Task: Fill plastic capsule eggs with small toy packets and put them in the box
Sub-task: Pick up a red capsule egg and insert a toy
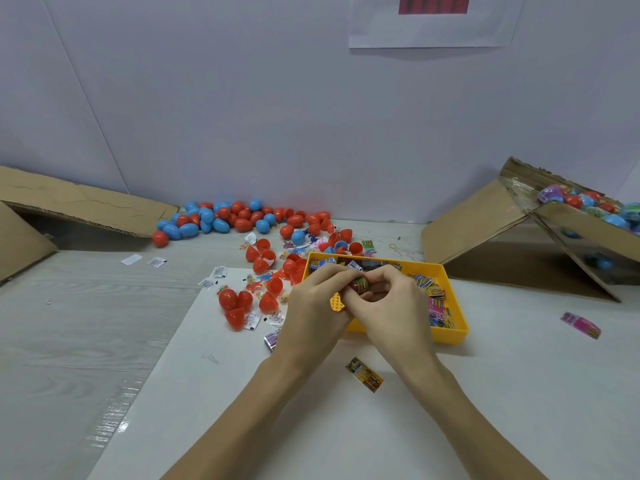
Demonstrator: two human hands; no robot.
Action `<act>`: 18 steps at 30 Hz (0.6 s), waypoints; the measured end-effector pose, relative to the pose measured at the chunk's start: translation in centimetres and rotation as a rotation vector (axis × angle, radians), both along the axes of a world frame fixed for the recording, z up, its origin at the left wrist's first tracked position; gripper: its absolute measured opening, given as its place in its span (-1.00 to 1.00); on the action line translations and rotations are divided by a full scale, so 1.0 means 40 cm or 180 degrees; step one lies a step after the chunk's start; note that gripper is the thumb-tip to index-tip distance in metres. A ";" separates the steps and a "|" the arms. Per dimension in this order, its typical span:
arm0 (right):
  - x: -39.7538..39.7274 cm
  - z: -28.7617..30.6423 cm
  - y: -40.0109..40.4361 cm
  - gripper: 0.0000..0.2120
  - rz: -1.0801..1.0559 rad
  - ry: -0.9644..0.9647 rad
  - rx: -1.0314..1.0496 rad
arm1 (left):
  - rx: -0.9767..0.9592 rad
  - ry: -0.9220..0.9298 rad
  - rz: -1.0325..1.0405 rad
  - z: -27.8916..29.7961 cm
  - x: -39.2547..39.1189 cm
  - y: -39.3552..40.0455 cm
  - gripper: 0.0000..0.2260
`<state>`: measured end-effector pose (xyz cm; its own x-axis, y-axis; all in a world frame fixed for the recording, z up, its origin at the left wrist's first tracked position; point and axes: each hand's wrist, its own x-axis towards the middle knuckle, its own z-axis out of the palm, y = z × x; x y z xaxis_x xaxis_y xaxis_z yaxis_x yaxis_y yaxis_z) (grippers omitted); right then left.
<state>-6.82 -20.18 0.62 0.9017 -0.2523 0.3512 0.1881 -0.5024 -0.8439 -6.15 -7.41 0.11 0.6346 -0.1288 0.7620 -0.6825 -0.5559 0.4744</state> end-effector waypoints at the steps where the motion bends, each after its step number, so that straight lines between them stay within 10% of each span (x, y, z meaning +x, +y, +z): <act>1: -0.001 0.000 0.002 -0.76 -0.0021 0.0002 -0.0029 | 0.0002 -0.0010 0.0030 -0.001 -0.001 -0.002 -0.69; 12: 0.006 0.010 -0.002 -0.72 0.0231 -0.0030 0.0158 | 0.0072 0.0052 0.0050 0.010 0.016 0.016 -0.62; 18: 0.022 0.035 -0.042 -0.65 0.1222 0.0788 0.1317 | -0.0424 0.0279 -0.0376 0.018 0.030 0.043 -0.70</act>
<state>-5.95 -21.88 2.03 0.9974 0.0359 0.0621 0.0642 -0.0592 -0.9962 -4.96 -5.68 0.85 0.6857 -0.1081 0.7198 -0.6922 -0.4027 0.5989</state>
